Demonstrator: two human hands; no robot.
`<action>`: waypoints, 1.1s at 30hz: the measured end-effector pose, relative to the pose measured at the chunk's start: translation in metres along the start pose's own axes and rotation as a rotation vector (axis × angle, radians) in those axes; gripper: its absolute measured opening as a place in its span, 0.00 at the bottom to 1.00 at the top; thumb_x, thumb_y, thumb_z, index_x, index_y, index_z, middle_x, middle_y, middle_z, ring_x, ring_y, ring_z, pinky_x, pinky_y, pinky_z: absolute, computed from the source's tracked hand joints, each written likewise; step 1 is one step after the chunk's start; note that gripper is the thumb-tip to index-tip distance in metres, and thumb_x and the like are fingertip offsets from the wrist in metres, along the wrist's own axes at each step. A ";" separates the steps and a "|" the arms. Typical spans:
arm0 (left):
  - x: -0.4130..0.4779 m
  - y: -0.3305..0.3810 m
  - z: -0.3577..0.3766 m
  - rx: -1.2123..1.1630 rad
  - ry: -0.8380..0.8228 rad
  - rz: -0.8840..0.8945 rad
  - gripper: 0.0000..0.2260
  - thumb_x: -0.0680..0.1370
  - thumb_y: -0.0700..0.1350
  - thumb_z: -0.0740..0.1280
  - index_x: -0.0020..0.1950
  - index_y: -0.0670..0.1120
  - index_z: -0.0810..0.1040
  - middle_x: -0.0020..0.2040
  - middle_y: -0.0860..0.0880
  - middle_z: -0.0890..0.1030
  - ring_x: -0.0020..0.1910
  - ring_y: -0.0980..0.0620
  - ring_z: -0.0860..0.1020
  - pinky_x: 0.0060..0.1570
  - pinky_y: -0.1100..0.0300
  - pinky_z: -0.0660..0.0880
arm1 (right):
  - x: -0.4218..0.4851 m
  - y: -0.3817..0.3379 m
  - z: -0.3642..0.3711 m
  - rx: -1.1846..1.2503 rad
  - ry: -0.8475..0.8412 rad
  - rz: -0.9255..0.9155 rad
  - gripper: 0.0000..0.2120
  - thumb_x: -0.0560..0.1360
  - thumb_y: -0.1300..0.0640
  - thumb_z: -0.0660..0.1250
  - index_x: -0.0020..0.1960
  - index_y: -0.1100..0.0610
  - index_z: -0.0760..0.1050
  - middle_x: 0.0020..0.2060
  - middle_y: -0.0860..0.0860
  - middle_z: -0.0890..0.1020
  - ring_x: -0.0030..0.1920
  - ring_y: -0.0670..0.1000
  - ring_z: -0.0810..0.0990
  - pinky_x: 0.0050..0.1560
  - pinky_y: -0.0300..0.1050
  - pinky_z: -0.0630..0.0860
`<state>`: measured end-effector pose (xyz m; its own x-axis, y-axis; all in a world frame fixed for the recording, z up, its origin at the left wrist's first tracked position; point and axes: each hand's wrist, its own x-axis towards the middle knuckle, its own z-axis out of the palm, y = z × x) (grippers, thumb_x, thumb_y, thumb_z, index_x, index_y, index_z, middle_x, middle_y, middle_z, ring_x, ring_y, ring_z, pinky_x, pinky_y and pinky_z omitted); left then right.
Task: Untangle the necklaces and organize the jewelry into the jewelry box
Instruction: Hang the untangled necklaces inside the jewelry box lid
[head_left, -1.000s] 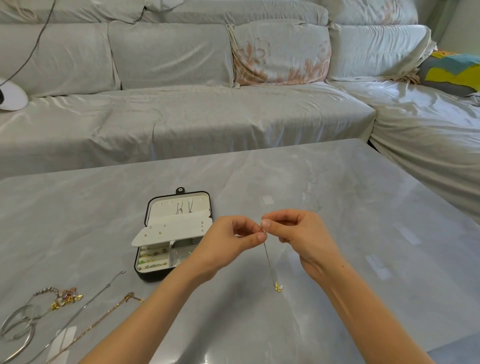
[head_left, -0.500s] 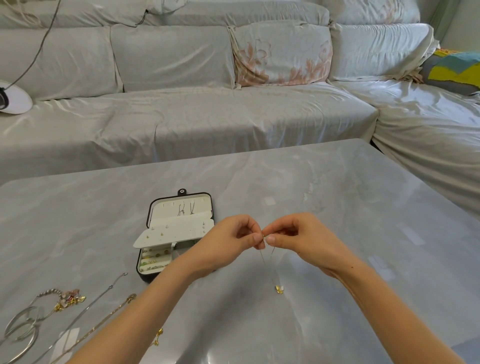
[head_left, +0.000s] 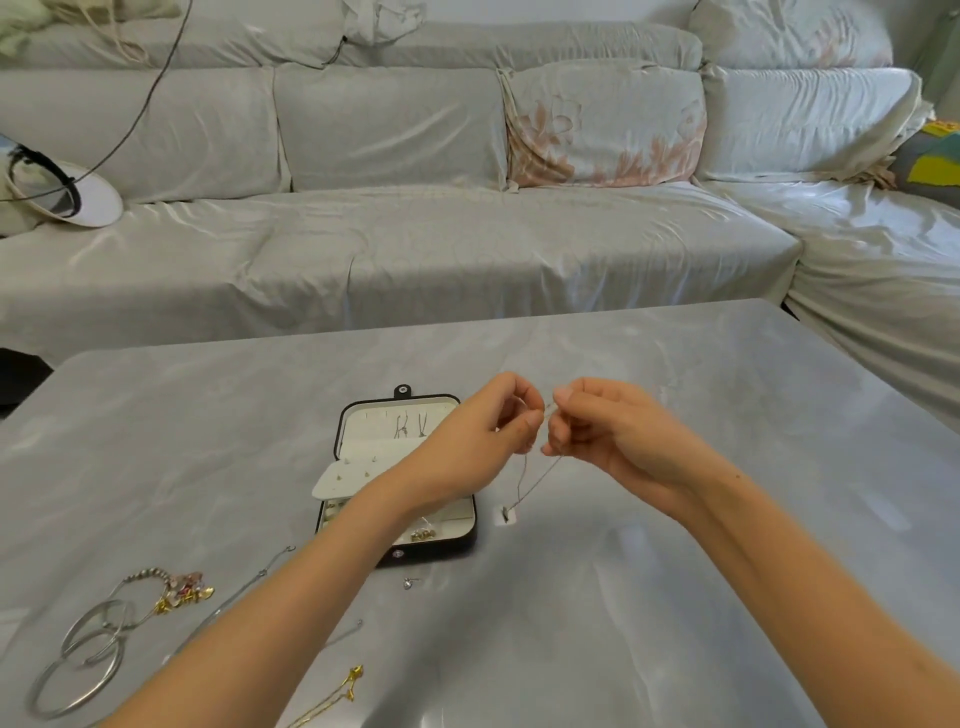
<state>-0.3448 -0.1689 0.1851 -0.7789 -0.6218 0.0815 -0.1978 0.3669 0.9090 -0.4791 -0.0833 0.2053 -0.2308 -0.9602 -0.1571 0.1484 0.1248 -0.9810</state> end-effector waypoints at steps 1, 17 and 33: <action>0.001 0.000 -0.005 0.004 0.015 0.005 0.03 0.80 0.41 0.59 0.50 0.47 0.72 0.44 0.41 0.78 0.42 0.53 0.75 0.53 0.53 0.75 | 0.004 -0.003 0.004 0.032 -0.007 -0.012 0.08 0.77 0.63 0.61 0.39 0.60 0.71 0.27 0.52 0.73 0.32 0.51 0.72 0.41 0.44 0.77; 0.063 -0.136 -0.074 0.798 0.041 -0.278 0.14 0.79 0.40 0.57 0.59 0.48 0.77 0.58 0.50 0.78 0.59 0.48 0.74 0.58 0.56 0.70 | 0.088 -0.063 0.039 -0.579 0.162 -0.434 0.12 0.73 0.70 0.59 0.45 0.60 0.80 0.32 0.58 0.83 0.28 0.51 0.80 0.30 0.41 0.78; 0.062 -0.171 -0.041 0.994 0.272 -0.103 0.11 0.79 0.49 0.54 0.51 0.50 0.75 0.50 0.54 0.75 0.53 0.49 0.69 0.51 0.55 0.56 | 0.168 -0.038 0.072 -0.452 0.177 -0.413 0.12 0.74 0.70 0.57 0.43 0.61 0.78 0.35 0.57 0.82 0.35 0.50 0.81 0.42 0.44 0.81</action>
<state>-0.3352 -0.2982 0.0514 -0.5943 -0.7724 0.2240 -0.7541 0.6320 0.1786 -0.4543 -0.2679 0.2248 -0.3432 -0.9008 0.2659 -0.3984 -0.1168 -0.9097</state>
